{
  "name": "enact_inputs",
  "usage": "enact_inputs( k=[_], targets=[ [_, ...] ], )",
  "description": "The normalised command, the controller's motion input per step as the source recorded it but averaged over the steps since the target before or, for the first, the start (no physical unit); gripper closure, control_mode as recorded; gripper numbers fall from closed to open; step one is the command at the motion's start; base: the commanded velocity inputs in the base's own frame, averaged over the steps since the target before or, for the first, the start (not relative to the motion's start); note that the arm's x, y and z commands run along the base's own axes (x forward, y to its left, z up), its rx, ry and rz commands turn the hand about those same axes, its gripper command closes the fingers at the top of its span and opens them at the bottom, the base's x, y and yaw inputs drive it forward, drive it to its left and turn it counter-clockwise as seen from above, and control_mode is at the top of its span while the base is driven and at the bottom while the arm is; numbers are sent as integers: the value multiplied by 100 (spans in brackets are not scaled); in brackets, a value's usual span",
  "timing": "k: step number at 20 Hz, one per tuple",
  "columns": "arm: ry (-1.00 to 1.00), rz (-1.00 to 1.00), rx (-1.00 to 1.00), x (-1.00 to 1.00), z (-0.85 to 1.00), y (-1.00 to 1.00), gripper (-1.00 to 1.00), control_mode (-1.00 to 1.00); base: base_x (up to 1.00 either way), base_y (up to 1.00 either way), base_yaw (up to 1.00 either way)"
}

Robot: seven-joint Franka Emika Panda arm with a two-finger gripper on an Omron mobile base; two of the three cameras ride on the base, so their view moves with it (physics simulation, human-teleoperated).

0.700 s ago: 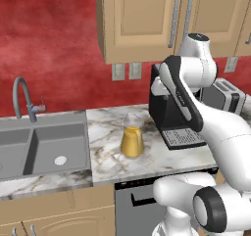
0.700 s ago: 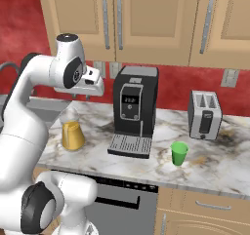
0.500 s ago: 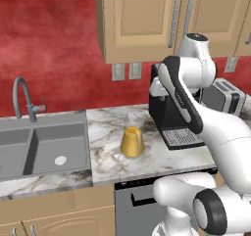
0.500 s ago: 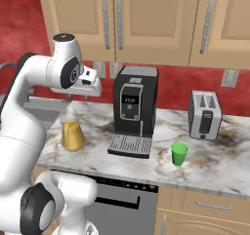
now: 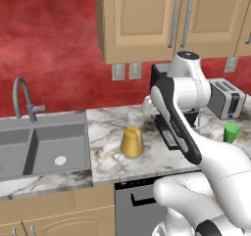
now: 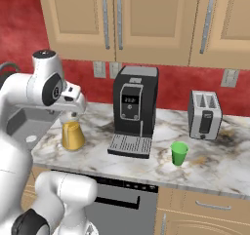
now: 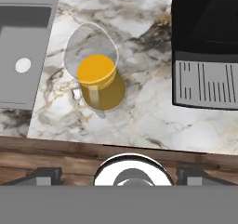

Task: Place the pitcher and cup on the dining counter for serving.

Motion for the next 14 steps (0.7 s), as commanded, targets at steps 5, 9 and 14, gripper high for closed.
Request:
enact_inputs(
  k=[5,9,14],
  targets=[
    [0,0,-2,-13,-88,35,-100,-100,0,0,0],
    [0,0,-5,7,-46,35,-100,-100,0,0,0],
    [3,0,-5,31,-16,11,-100,-100,0,0,0]
  ],
)
